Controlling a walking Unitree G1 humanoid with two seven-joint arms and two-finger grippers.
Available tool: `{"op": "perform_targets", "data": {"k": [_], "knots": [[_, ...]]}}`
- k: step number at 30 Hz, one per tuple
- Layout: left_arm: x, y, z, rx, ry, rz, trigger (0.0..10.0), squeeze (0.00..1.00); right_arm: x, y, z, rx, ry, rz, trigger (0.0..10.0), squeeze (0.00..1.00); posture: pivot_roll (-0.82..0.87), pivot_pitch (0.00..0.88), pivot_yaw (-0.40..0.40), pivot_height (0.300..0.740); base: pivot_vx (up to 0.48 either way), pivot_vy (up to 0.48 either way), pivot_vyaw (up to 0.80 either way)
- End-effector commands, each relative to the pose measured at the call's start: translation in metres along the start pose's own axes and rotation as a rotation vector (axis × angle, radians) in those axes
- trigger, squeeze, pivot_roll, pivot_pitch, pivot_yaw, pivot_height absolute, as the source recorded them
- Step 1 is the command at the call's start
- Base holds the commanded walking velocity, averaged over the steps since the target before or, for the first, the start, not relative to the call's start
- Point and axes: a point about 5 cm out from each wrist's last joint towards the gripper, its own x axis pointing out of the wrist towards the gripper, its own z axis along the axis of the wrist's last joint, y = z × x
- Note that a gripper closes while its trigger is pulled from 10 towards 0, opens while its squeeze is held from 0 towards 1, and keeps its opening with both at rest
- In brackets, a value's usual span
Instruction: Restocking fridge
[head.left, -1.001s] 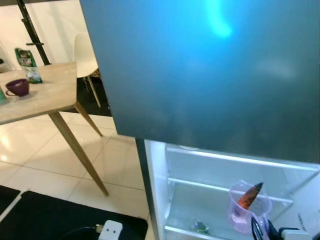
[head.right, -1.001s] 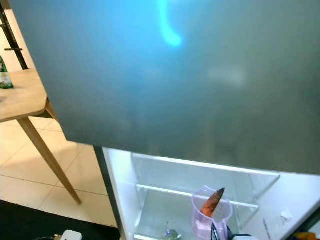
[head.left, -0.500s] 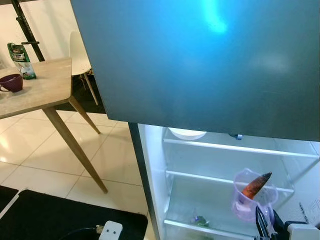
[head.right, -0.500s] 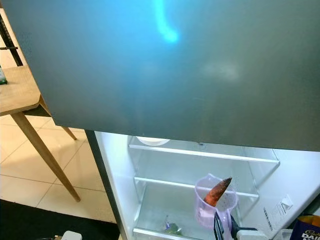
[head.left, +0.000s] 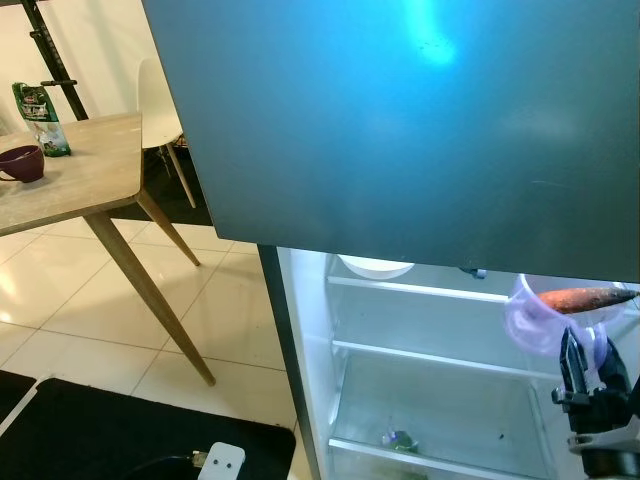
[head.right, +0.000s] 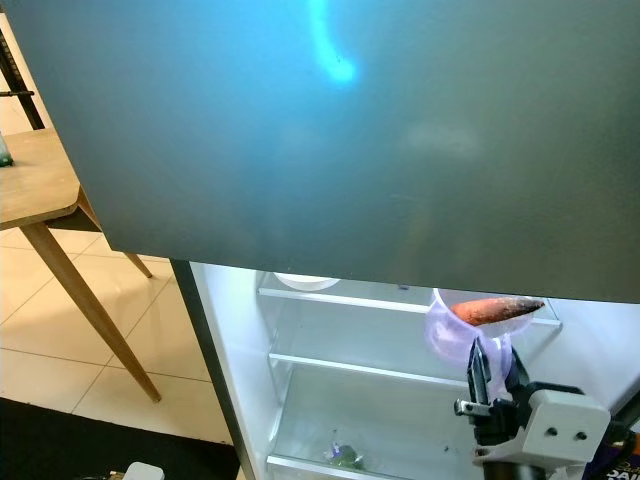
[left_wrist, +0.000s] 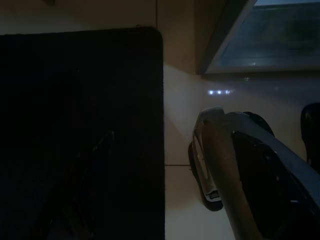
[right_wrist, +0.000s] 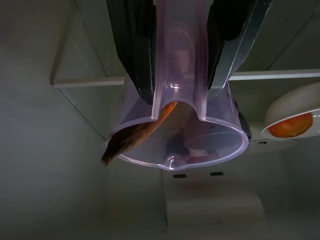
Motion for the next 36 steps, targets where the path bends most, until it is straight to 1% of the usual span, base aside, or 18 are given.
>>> {"op": "perform_targets", "data": {"k": [1,5,6,7,10,13,14,15,17,19,23,25,27,29,30,31,36], "knots": [[-0.004,0.004,-0.009,0.005,0.032,0.006,10.0,0.00,0.005,0.003,0.008,-0.007,-0.015,0.018,10.0,0.00,-0.09,0.145,0.053,0.636,0.000,0.000,0.00],[-0.003,0.004,-0.008,0.004,0.030,0.005,10.0,0.00,0.010,0.005,0.009,-0.015,-0.004,0.025,10.0,0.00,-0.09,0.144,0.052,0.636,0.000,0.000,0.00],[-0.003,0.004,-0.008,0.004,0.029,0.004,10.0,0.00,0.017,0.009,0.007,-0.032,0.038,0.054,10.0,0.00,-0.09,0.144,0.052,0.636,0.000,0.000,0.00],[-0.003,0.004,-0.008,0.004,0.029,0.004,10.0,0.00,0.017,0.009,0.007,-0.032,0.038,0.054,10.0,0.00,-0.09,0.144,0.052,0.636,0.000,0.000,0.00],[-0.003,0.003,-0.007,0.004,0.028,0.003,10.0,0.00,0.030,0.012,0.007,-0.050,0.052,0.079,10.0,0.00,-0.09,0.147,0.055,0.636,0.000,0.000,0.00],[-0.003,0.002,-0.007,0.006,0.027,0.002,10.0,0.00,0.048,0.011,0.008,-0.079,0.049,0.073,10.0,0.00,-0.09,0.150,0.054,0.636,0.000,0.000,0.00],[-0.003,0.002,-0.007,0.004,0.027,0.002,10.0,0.00,0.058,0.010,0.008,-0.097,0.029,0.069,10.0,0.00,-0.09,0.150,0.056,0.636,0.000,0.000,0.00],[-0.003,0.002,-0.007,0.004,0.027,0.002,10.0,0.00,0.058,0.010,0.008,-0.097,0.029,0.069,10.0,0.00,-0.09,0.150,0.056,0.636,0.000,0.000,0.00],[-0.003,0.002,-0.008,0.005,0.027,0.001,10.0,0.00,0.068,0.008,0.007,-0.121,0.032,0.071,10.0,0.00,-0.09,0.150,0.055,0.636,0.000,0.000,0.00],[-0.003,0.002,-0.008,0.004,0.027,0.001,10.0,0.00,0.071,0.007,0.006,-0.125,0.033,0.073,10.0,0.00,-0.09,0.150,0.055,0.636,0.000,0.000,0.00],[-0.003,0.002,-0.008,0.006,0.026,0.002,10.0,0.00,0.088,0.005,0.002,-0.153,0.071,0.067,10.0,0.00,-0.08,0.152,0.053,0.636,0.000,0.000,0.00],[-0.003,0.002,-0.008,0.006,0.026,0.003,10.0,0.00,0.096,0.006,-0.003,-0.170,0.094,0.081,10.0,0.00,-0.08,0.152,0.054,0.636,0.000,0.000,0.00],[-0.003,0.002,-0.008,0.006,0.026,0.003,10.0,0.00,0.103,0.007,-0.008,-0.188,0.122,0.095,10.0,0.00,-0.08,0.152,0.054,0.636,0.000,0.000,0.00],[-0.003,0.003,-0.008,0.006,0.026,0.004,10.0,0.00,0.105,0.007,-0.010,-0.195,0.133,0.097,10.0,0.00,-0.08,0.152,0.054,0.636,0.000,0.000,0.00],[-0.003,0.003,-0.008,0.006,0.026,0.005,10.0,0.00,0.112,0.006,-0.018,-0.210,0.184,0.091,10.0,0.00,-0.08,0.152,0.054,0.636,0.000,0.000,0.00],[-0.003,0.003,-0.008,0.007,0.025,0.006,10.0,0.00,0.115,0.006,-0.021,-0.213,0.203,0.091,10.0,0.00,-0.08,0.152,0.054,0.636,0.000,0.000,0.00],[-0.004,0.004,-0.008,0.003,0.024,0.010,10.0,0.00,0.120,0.003,-0.026,-0.207,0.232,0.079,10.0,0.00,-0.07,0.148,0.045,0.636,0.000,0.000,0.00]]}}
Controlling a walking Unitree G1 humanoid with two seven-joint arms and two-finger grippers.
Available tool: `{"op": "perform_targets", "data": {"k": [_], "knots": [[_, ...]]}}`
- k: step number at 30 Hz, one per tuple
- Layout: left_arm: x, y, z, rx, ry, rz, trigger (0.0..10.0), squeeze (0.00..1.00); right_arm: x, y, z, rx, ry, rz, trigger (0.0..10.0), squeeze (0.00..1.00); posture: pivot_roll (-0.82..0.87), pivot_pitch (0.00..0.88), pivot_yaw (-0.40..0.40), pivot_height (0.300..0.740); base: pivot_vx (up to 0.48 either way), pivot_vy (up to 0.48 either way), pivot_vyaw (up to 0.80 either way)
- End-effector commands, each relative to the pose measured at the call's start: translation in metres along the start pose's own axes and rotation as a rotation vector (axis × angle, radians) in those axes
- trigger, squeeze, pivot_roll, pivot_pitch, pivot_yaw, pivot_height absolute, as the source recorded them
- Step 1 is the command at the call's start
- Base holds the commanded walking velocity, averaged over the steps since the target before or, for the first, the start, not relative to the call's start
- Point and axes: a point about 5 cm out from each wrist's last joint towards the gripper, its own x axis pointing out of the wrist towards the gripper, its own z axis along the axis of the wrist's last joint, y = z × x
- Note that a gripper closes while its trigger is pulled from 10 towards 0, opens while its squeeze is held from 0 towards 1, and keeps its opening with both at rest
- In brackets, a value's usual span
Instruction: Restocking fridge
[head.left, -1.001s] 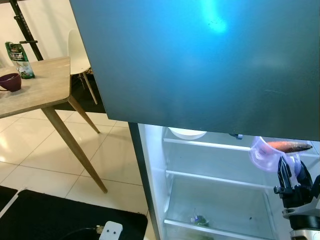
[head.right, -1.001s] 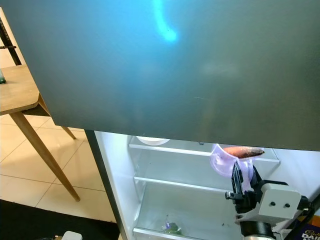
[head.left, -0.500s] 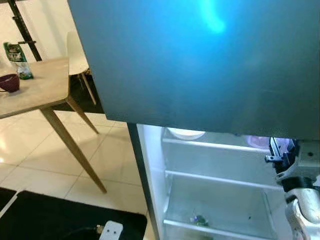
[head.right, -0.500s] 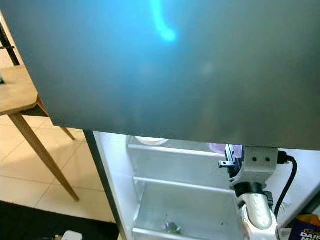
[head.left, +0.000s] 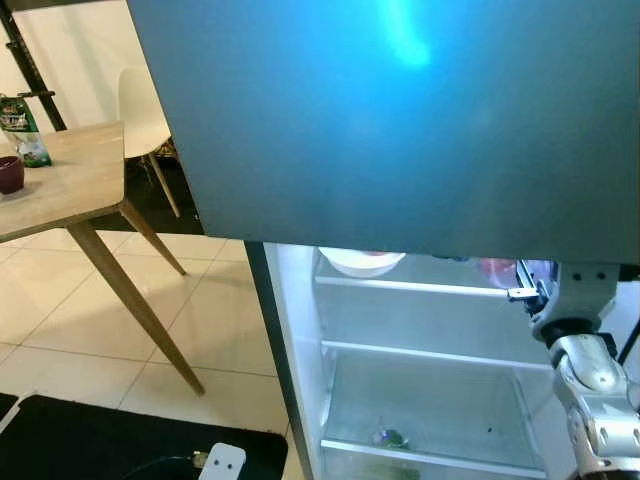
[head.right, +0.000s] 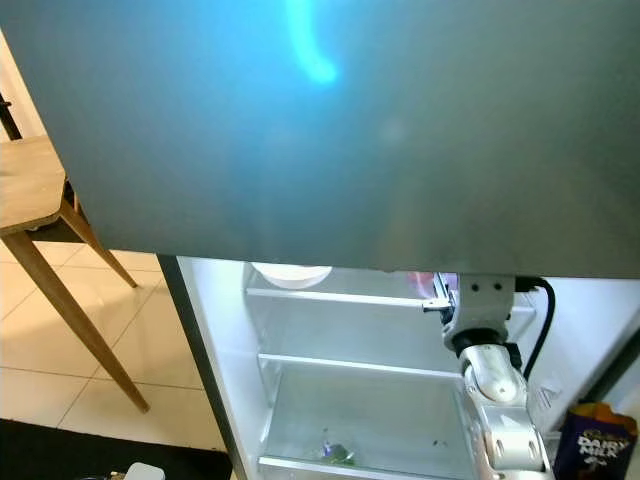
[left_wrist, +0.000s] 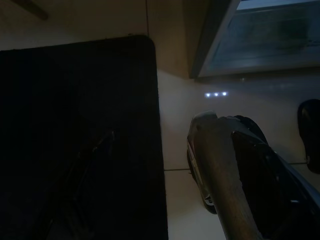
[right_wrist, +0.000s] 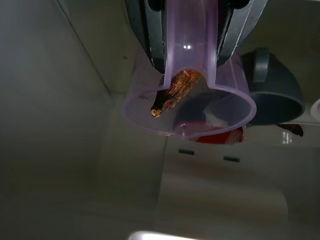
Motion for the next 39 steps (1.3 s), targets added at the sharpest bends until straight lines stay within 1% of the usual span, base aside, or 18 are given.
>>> {"op": "perform_targets", "data": {"k": [1,2,3,4,6,9,10,11,19,21,23,26,27,30,31,34,39], "knots": [[-0.003,0.005,-0.007,-0.001,0.024,0.014,10.0,0.00,0.002,-0.009,-0.012,0.004,0.083,-0.024,10.0,0.00,-0.07,0.148,0.045,0.636,0.000,0.000,0.00],[-0.003,0.005,-0.007,-0.002,0.024,0.015,10.0,0.00,0.003,-0.009,-0.012,0.008,0.086,-0.025,10.0,0.00,-0.07,0.148,0.045,0.636,0.000,0.000,0.00],[-0.004,0.005,-0.008,-0.002,0.024,0.015,10.0,0.00,0.003,-0.009,-0.013,0.014,0.086,-0.026,10.0,0.05,-0.07,0.146,0.044,0.636,0.000,0.000,0.00],[-0.004,0.006,-0.008,-0.003,0.024,0.016,10.0,0.00,0.004,-0.010,-0.014,0.023,0.088,-0.031,10.0,1.00,-0.07,0.145,0.043,0.636,0.000,0.000,0.00],[-0.004,0.006,-0.008,-0.004,0.024,0.018,10.0,0.00,0.004,-0.011,-0.015,0.042,0.092,-0.036,10.0,1.00,-0.07,0.145,0.043,0.636,0.000,0.000,0.00],[-0.004,0.007,-0.008,-0.004,0.024,0.018,10.0,0.00,0.004,-0.011,-0.016,0.040,0.093,-0.037,10.0,1.00,-0.07,0.145,0.043,0.636,0.000,0.000,0.00],[-0.005,0.007,-0.009,-0.004,0.024,0.018,10.0,0.00,0.004,-0.011,-0.016,0.034,0.092,-0.037,10.0,0.59,-0.07,0.144,0.044,0.636,0.000,0.000,0.00],[-0.005,0.007,-0.009,-0.003,0.024,0.018,10.0,0.00,0.005,-0.011,-0.016,0.032,0.089,-0.037,10.0,0.00,-0.07,0.144,0.044,0.636,0.000,0.000,0.00],[-0.005,0.007,-0.009,-0.001,0.024,0.014,10.0,0.00,0.005,-0.013,-0.011,0.040,0.060,-0.056,10.0,0.00,-0.07,0.142,0.046,0.636,0.000,0.000,0.00],[-0.005,0.007,-0.009,-0.001,0.024,0.015,10.0,0.00,0.004,-0.017,-0.012,0.031,0.068,-0.071,10.0,0.00,-0.07,0.142,0.041,0.636,0.000,0.000,0.00],[-0.005,0.007,-0.009,-0.001,0.024,0.015,10.0,0.00,0.004,-0.017,-0.012,0.031,0.068,-0.071,10.0,0.00,-0.07,0.142,0.041,0.636,0.000,0.000,0.00],[-0.005,0.007,-0.009,-0.004,0.025,0.017,10.0,0.00,0.000,-0.024,-0.017,0.022,0.093,-0.094,10.0,0.00,-0.07,0.142,0.041,0.636,0.000,0.000,0.00],[-0.005,0.007,-0.009,-0.004,0.025,0.017,10.0,0.00,0.000,-0.024,-0.017,0.022,0.093,-0.094,10.0,0.00,-0.07,0.142,0.041,0.636,0.000,0.000,0.00],[-0.005,0.007,-0.010,-0.008,0.027,0.019,10.0,0.00,-0.015,-0.038,-0.025,-0.006,0.130,-0.120,10.0,0.00,-0.06,0.149,0.039,0.636,0.000,0.000,0.00],[-0.005,0.007,-0.010,-0.008,0.027,0.019,10.0,0.00,-0.015,-0.038,-0.025,-0.006,0.130,-0.120,10.0,0.00,-0.06,0.149,0.039,0.636,0.000,0.000,0.00],[-0.006,0.007,-0.012,-0.009,0.030,0.018,10.0,0.00,-0.025,-0.044,-0.027,-0.016,0.138,-0.128,10.0,0.00,-0.07,0.156,0.042,0.636,0.000,0.000,0.00],[-0.006,0.007,-0.012,-0.008,0.032,0.015,10.0,0.00,-0.032,-0.045,-0.029,-0.022,0.148,-0.131,10.0,0.00,-0.07,0.159,0.044,0.636,0.000,0.000,0.00]]}}
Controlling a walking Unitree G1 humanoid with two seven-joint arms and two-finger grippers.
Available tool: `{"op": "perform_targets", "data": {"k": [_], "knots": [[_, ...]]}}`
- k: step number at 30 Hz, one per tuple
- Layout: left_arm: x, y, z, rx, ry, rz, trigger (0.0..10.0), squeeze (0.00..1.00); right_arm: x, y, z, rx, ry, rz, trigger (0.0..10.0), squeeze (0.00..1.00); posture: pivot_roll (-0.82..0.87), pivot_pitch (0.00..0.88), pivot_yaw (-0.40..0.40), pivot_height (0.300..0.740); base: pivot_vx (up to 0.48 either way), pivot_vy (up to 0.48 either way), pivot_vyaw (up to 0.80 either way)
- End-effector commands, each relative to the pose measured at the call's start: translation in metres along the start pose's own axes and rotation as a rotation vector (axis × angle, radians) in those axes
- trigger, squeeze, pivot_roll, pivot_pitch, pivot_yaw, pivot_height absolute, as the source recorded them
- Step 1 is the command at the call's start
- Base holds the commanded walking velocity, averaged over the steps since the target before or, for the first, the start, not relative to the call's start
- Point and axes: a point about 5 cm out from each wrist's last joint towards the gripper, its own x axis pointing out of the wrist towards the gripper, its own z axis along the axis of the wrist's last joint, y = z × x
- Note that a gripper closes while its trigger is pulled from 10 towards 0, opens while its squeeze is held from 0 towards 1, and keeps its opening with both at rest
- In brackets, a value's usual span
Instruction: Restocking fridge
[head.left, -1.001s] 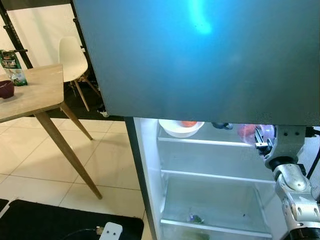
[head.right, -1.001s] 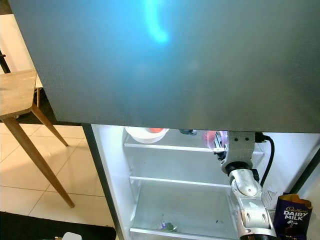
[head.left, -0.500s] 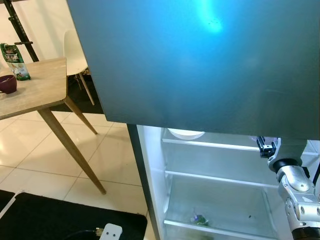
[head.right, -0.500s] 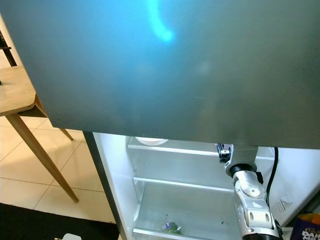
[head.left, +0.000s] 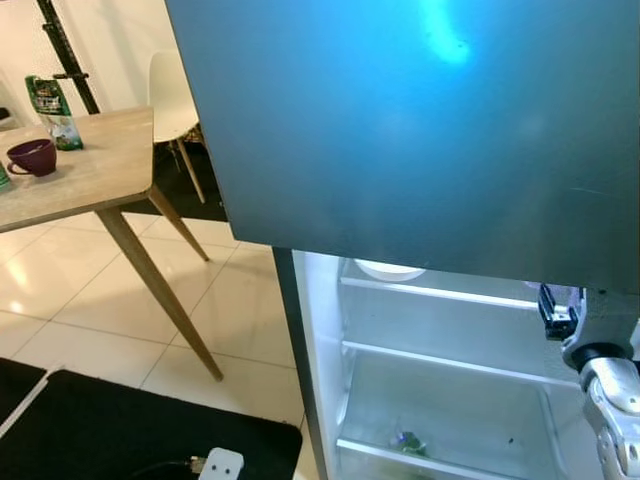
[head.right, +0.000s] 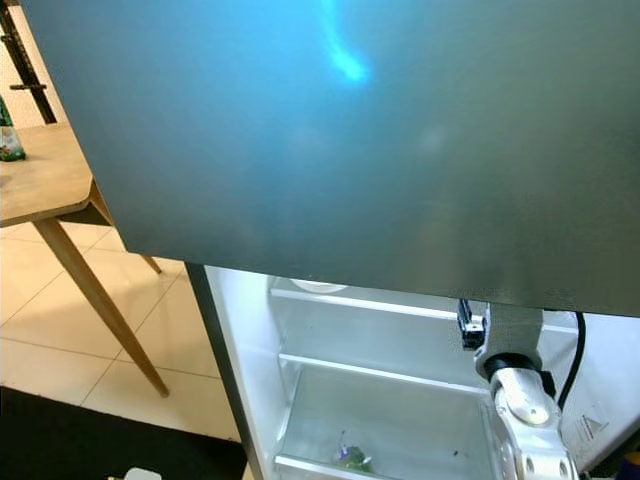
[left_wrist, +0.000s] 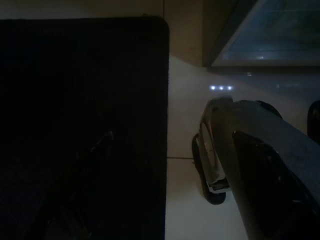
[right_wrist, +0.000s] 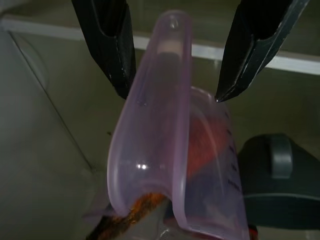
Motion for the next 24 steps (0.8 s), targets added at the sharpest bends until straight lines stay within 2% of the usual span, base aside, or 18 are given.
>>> {"op": "perform_targets", "data": {"k": [1,3,7,10,15,20,21,23,24], "knots": [[-0.004,0.007,-0.007,0.000,0.021,0.013,10.0,0.00,-0.005,-0.010,-0.003,0.002,0.017,-0.027,10.0,0.00,-0.07,0.159,0.044,0.636,0.000,0.000,0.00],[-0.004,0.007,-0.007,0.001,0.021,0.012,10.0,0.00,-0.008,-0.009,-0.005,0.001,0.025,-0.026,10.0,0.00,-0.07,0.160,0.045,0.636,0.000,0.000,0.00],[-0.004,0.007,-0.006,-0.001,0.018,0.012,10.0,0.00,-0.027,-0.006,-0.018,-0.003,0.081,-0.015,10.0,0.00,-0.07,0.161,0.043,0.636,0.000,0.000,0.00],[-0.004,0.007,-0.006,-0.002,0.018,0.012,10.0,0.00,-0.029,-0.005,-0.020,-0.002,0.089,-0.016,10.0,0.00,-0.07,0.161,0.042,0.636,0.000,0.000,0.00],[-0.004,0.007,-0.007,-0.002,0.020,0.010,10.0,0.00,-0.056,0.001,-0.039,-0.008,0.169,-0.012,10.0,0.00,-0.07,0.161,0.043,0.636,0.000,0.000,0.00],[-0.004,0.006,-0.007,-0.001,0.020,0.008,10.0,0.00,-0.068,0.006,-0.051,-0.008,0.221,-0.006,10.0,0.00,-0.07,0.161,0.044,0.636,0.000,0.000,0.00],[-0.003,0.005,-0.006,-0.002,0.021,0.007,10.0,0.00,-0.087,0.022,-0.082,0.036,0.355,0.064,10.0,0.00,-0.08,0.157,0.047,0.636,0.000,0.000,0.00],[-0.003,0.005,-0.006,-0.002,0.021,0.007,10.0,0.00,-0.087,0.022,-0.082,0.036,0.355,0.064,10.0,0.00,-0.08,0.157,0.047,0.636,0.000,0.000,0.00],[-0.002,0.004,-0.005,0.001,0.021,0.010,10.0,0.00,-0.097,0.034,-0.103,0.087,0.443,0.128,10.0,0.00,-0.08,0.153,0.049,0.636,0.000,0.000,0.00]]}}
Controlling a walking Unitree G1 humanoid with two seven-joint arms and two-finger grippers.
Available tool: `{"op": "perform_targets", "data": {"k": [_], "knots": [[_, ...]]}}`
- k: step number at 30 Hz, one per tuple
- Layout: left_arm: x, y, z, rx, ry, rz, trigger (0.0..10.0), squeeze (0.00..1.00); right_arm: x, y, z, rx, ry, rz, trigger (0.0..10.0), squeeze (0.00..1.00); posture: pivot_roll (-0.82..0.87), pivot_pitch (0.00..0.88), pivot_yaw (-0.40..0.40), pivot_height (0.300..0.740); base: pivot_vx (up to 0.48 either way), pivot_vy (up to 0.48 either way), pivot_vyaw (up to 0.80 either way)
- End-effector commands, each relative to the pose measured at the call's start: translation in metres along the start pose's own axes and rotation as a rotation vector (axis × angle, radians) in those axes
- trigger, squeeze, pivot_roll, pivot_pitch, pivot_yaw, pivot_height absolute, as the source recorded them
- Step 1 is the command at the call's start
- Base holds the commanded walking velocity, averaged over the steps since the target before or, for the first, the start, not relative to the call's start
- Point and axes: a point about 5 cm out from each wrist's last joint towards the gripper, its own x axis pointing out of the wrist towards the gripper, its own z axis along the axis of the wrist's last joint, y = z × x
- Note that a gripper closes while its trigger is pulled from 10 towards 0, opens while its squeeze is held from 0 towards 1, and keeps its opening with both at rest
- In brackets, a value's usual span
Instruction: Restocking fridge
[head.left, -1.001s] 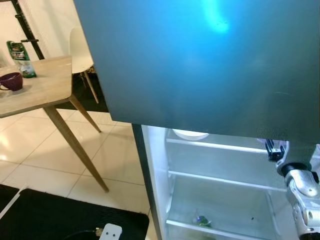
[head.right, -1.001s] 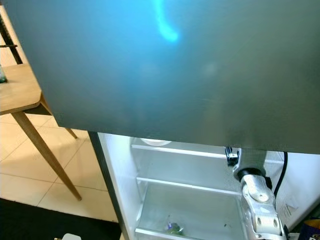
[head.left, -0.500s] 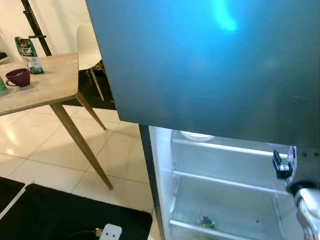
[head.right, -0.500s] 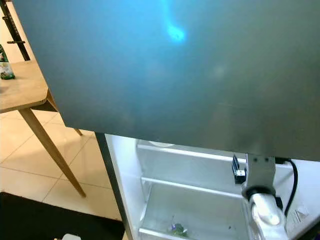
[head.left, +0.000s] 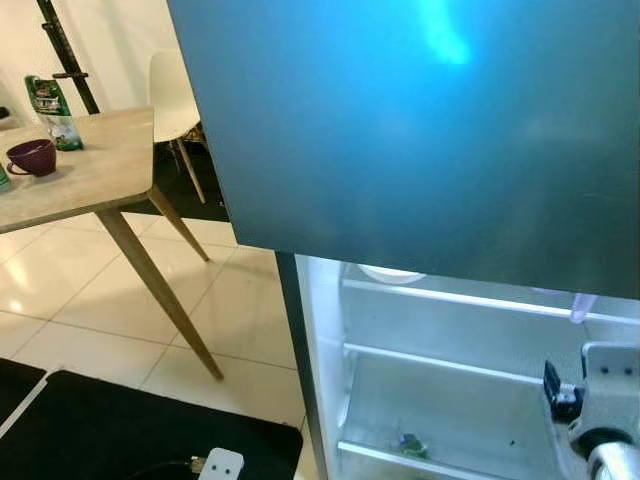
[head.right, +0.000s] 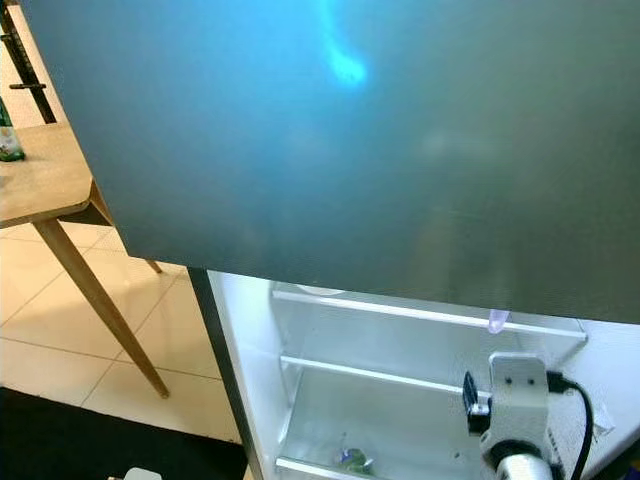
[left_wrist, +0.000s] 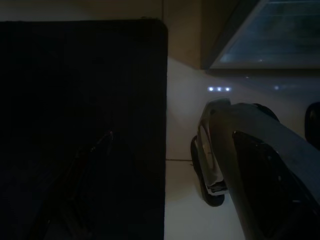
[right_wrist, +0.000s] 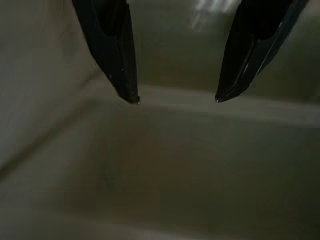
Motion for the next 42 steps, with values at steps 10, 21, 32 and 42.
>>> {"op": "perform_targets", "data": {"k": [10,21,32,42], "knots": [[0.000,0.005,0.002,0.001,-0.003,0.068,10.0,0.00,-0.004,0.042,-0.081,0.114,0.327,0.236,10.0,0.00,-0.07,0.145,0.039,0.636,0.000,0.000,0.00],[0.000,0.008,0.001,-0.008,0.011,0.104,10.0,0.00,0.000,0.036,-0.109,0.092,0.417,0.122,10.0,0.00,-0.07,0.137,0.037,0.636,0.000,0.000,0.00],[-0.004,0.017,-0.006,-0.067,0.022,0.190,10.0,0.00,-0.005,0.031,-0.125,0.125,0.475,0.084,10.0,0.00,-0.07,0.112,0.026,0.636,0.000,0.000,0.00],[-0.003,0.019,-0.005,-0.071,0.022,0.194,10.0,0.00,-0.007,0.027,-0.136,0.168,0.510,0.066,10.0,0.00,-0.07,0.101,0.029,0.651,0.000,0.000,0.00]]}}
